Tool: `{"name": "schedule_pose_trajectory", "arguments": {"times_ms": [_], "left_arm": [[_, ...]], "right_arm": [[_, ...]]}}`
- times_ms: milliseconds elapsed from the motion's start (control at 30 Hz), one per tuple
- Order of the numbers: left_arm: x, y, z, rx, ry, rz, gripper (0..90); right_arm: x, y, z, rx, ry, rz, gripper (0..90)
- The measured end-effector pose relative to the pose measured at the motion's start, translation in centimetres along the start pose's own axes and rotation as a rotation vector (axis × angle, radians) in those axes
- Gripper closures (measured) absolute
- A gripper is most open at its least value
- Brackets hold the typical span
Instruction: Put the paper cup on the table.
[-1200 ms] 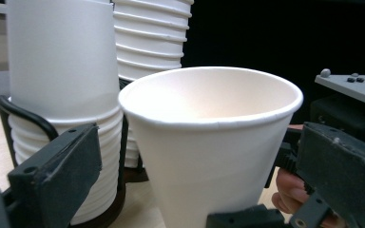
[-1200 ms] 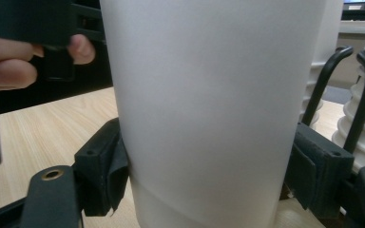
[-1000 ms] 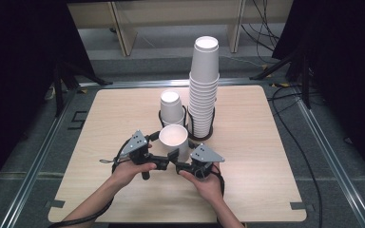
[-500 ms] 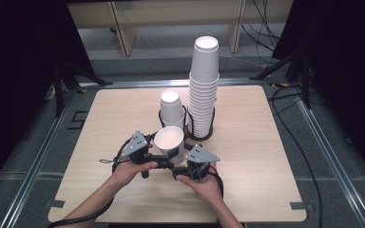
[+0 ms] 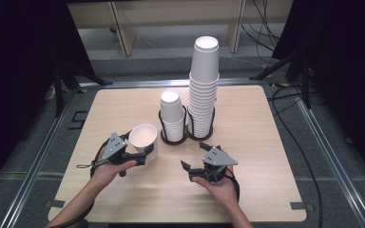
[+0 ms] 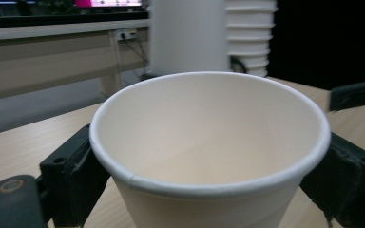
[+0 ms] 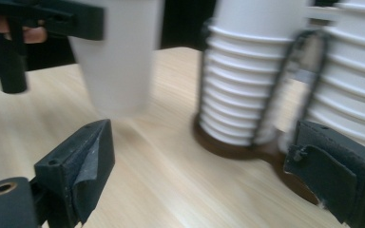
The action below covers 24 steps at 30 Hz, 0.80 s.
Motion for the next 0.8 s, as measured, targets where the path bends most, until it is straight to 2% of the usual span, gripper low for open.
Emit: {"name": "schedule_pose_trajectory", "arguments": {"times_ms": [33, 67, 100, 133, 167, 200, 267, 300, 333, 500, 567, 633, 667, 700, 767, 800], "left_arm": [[-0.2, 0.3, -0.4, 0.016, -0.003, -0.011, 10.8], [-0.4, 0.4, -0.9, 0.029, -0.005, 0.011, 10.7], [-0.6, 0.6, -1.4, 0.047, 0.001, 0.007, 10.7], [-0.9, 1.1, -2.1, 0.079, 0.015, -0.012, 10.7], [-1.1, 1.2, -2.7, 0.099, 0.015, 0.002, 10.7], [-1.4, 1.5, -3.2, 0.125, 0.014, -0.009, 10.7], [-1.8, 1.8, -4.2, 0.161, 0.018, -0.017, 10.7], [-2.1, 1.8, -4.6, 0.176, 0.016, -0.020, 10.7], [-2.5, 1.8, -5.1, 0.199, 0.020, -0.029, 10.7], [-3.1, 1.4, -5.6, 0.227, 0.026, -0.027, 10.6], [-3.2, 1.1, -5.6, 0.229, 0.025, -0.026, 10.5], [-3.3, 0.8, -5.5, 0.228, 0.018, -0.030, 10.4], [-3.3, 0.7, -5.5, 0.233, 0.009, -0.034, 10.4], [-3.3, 0.4, -5.6, 0.231, 0.000, -0.021, 10.3], [-3.5, 0.4, -5.5, 0.232, 0.000, -0.035, 10.0], [-3.6, 0.4, -5.5, 0.234, 0.000, -0.048, 9.8]], "right_arm": [[0.0, 0.4, 1.1, -0.033, 0.026, 0.014, 8.6], [-0.1, 0.6, 1.4, -0.041, 0.018, 0.016, 8.6], [-0.1, 0.8, 1.8, -0.044, 0.009, 0.031, 8.7], [-0.3, 1.2, 1.9, -0.042, -0.016, 0.002, 8.7], [-0.5, 1.7, 2.7, -0.075, -0.018, -0.002, 8.9], [-0.6, 2.0, 3.2, -0.092, -0.031, -0.004, 9.1], [-0.8, 2.6, 4.0, -0.115, -0.054, -0.001, 9.2], [-0.9, 2.9, 4.3, -0.110, -0.053, 0.009, 9.3], [-1.1, 3.4, 4.9, -0.135, -0.068, 0.005, 9.3], [-1.5, 4.1, 5.6, -0.167, -0.086, 0.006, 9.4], [-1.4, 4.2, 5.9, -0.162, -0.071, 0.024, 9.4], [-1.4, 4.4, 6.0, -0.171, -0.086, 0.013, 10.0], [-1.3, 4.3, 6.0, -0.172, -0.088, 0.026, 10.4], [-1.2, 4.4, 6.2, -0.184, -0.074, 0.033, 10.5], [-1.4, 4.4, 6.1, -0.177, -0.085, 0.024, 10.6], [-1.3, 4.3, 6.0, -0.165, -0.088, 0.038, 10.6]]}}
Point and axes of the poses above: each handheld gripper's, and its own axes: y roughly backward along the jaws, x roughly out of its top, z roughly to its right, the point moved 8 cm from there along -y, roughly forward along the jaws, and after that the axes turned 8 degrees about -x, right-handed, at the moved point
